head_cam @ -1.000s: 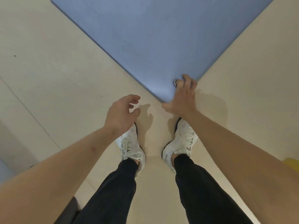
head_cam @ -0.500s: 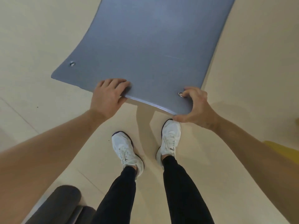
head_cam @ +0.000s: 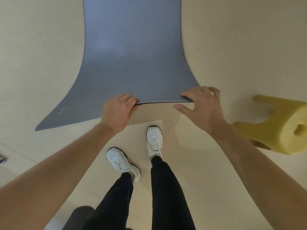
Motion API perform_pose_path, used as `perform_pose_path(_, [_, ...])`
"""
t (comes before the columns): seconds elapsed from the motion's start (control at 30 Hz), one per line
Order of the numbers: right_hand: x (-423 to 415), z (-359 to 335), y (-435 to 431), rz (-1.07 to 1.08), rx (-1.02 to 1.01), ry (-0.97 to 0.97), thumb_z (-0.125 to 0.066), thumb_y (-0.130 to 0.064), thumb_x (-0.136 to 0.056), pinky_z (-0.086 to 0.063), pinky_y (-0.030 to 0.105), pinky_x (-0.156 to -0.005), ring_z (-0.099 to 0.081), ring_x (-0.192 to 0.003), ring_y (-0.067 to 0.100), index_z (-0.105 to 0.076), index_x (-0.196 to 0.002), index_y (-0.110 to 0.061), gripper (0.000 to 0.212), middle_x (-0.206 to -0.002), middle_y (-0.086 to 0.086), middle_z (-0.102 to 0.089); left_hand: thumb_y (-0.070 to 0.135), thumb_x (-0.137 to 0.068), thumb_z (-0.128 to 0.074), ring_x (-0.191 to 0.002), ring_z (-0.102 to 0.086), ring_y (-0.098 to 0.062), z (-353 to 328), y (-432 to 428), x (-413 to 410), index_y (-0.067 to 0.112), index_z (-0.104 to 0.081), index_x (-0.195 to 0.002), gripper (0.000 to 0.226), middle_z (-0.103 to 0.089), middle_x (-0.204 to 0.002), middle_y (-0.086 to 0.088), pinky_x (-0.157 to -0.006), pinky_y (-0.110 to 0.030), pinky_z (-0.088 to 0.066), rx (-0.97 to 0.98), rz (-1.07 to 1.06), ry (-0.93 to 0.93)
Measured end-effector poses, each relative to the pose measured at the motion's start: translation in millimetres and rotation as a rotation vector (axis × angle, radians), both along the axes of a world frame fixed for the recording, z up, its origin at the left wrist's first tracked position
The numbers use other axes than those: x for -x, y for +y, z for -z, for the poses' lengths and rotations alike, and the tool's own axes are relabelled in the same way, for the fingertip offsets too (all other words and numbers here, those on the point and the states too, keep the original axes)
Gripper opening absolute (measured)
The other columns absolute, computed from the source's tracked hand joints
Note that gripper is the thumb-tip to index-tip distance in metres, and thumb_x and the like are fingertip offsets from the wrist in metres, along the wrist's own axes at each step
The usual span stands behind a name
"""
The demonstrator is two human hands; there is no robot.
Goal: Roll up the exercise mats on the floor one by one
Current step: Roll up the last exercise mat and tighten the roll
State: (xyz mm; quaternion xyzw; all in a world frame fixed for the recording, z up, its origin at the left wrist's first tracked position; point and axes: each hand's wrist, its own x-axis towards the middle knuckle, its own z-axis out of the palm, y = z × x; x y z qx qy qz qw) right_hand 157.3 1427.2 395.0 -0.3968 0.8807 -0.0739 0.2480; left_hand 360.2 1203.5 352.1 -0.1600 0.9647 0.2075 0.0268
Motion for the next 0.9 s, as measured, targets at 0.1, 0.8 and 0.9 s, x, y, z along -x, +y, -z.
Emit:
perform_pose_path(0.1, [-12.6, -16.6, 2.6, -0.142, 0.065, 0.199, -0.041, -0.067, -0.092, -0.046, 0.044, -0.091, -0.068, -0.086, 0.027, -0.075, -0.097, -0.021, 0.057, -0.087, -0.002, -0.072, 0.039, -0.102, -0.048, -0.071, -0.067, -0.024, -32.5, 23.1, 20.1, 0.016, -0.073, -0.094, 0.035, -0.069, -0.080, 0.001, -0.049, -0.027, -0.036, -0.007, 0.054, 0.006])
perform_pose_path(0.8, [100.1, 48.1, 38.9, 0.060, -0.430, -0.276, -0.043, -0.065, -0.101, -0.029, 0.033, -0.057, -0.052, -0.066, 0.019, -0.051, -0.068, -0.017, 0.059, -0.069, 0.003, -0.055, 0.035, -0.101, -0.055, -0.141, -0.042, -0.042, 25.5, 56.6, 15.3, 0.015, -0.036, -0.155, 0.061, -0.044, -0.153, -0.018, -0.113, -0.055, -0.038, 0.213, 0.073, -0.230])
perform_pose_path(0.9, [114.9, 107.9, 33.4, -0.032, -0.434, -0.281, -0.043, -0.064, -0.102, -0.030, 0.033, -0.057, -0.054, -0.069, 0.022, -0.057, -0.074, -0.013, 0.060, -0.074, 0.005, -0.057, 0.050, -0.095, -0.062, -0.150, -0.031, -0.041, 73.3, 75.9, 26.3, 0.021, -0.027, -0.160, 0.080, -0.031, -0.164, -0.013, -0.122, -0.055, -0.026, 0.208, 0.106, -0.397])
